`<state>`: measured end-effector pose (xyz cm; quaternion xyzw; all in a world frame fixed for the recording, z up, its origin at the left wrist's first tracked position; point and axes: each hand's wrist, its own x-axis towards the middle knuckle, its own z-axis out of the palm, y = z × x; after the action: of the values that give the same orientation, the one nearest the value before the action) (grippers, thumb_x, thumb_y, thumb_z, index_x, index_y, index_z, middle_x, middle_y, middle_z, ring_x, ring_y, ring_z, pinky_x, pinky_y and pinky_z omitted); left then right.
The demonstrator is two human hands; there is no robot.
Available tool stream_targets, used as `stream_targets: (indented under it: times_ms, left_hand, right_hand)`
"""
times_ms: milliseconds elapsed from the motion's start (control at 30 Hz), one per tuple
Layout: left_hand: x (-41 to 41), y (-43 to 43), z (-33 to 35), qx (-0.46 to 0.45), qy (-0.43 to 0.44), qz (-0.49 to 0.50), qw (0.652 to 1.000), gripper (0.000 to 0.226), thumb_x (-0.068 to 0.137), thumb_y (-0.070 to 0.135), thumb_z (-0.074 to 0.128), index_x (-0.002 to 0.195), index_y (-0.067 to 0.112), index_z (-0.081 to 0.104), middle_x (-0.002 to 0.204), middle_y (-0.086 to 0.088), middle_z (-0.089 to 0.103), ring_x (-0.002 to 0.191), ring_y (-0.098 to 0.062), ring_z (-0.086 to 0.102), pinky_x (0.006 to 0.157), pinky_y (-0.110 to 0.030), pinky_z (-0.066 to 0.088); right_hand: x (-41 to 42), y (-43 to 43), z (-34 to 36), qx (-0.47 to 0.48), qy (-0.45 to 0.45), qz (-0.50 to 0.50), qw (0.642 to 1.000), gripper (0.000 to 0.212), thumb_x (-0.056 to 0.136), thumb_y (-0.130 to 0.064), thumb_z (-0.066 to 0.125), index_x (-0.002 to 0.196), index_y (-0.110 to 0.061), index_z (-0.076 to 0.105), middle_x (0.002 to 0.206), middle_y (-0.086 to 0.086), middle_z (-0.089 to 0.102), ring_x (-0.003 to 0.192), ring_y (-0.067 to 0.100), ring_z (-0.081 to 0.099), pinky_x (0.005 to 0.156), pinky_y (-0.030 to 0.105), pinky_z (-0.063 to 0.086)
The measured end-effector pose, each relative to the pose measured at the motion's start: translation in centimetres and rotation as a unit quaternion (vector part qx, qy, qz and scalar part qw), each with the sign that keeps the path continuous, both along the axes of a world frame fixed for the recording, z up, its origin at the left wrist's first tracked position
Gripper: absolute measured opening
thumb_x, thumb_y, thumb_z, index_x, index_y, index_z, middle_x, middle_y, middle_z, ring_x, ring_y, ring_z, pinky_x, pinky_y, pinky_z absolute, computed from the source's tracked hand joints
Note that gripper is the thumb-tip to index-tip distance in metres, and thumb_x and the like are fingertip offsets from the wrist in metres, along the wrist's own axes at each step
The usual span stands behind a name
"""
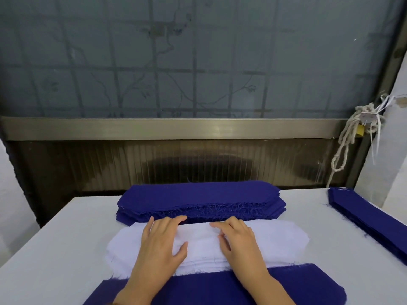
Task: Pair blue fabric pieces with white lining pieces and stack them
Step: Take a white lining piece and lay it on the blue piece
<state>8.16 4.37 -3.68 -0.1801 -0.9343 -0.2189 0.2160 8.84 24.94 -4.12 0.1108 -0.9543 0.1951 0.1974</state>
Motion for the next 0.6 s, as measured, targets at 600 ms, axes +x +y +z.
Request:
stream_targets:
  times_ms: [600]
  left_hand:
    - [0.5, 0.0, 0.7, -0.018, 0.115, -0.007, 0.993, 0.035, 0.063, 0.009, 0.089, 0.081, 0.028, 0.066, 0.081, 0.016, 0.06, 0.076, -0.008, 0.063, 0.103, -0.038, 0.026]
  right_hand:
    - [0.4, 1.4, 0.1, 0.0, 0.044, 0.003, 0.999, 0.031, 0.081, -0.039, 0.042, 0.107, -0.034, 0.059, 0.099, -0.019, 0.039, 0.105, 0.002, 0.034, 0.105, 0.025, 0.016]
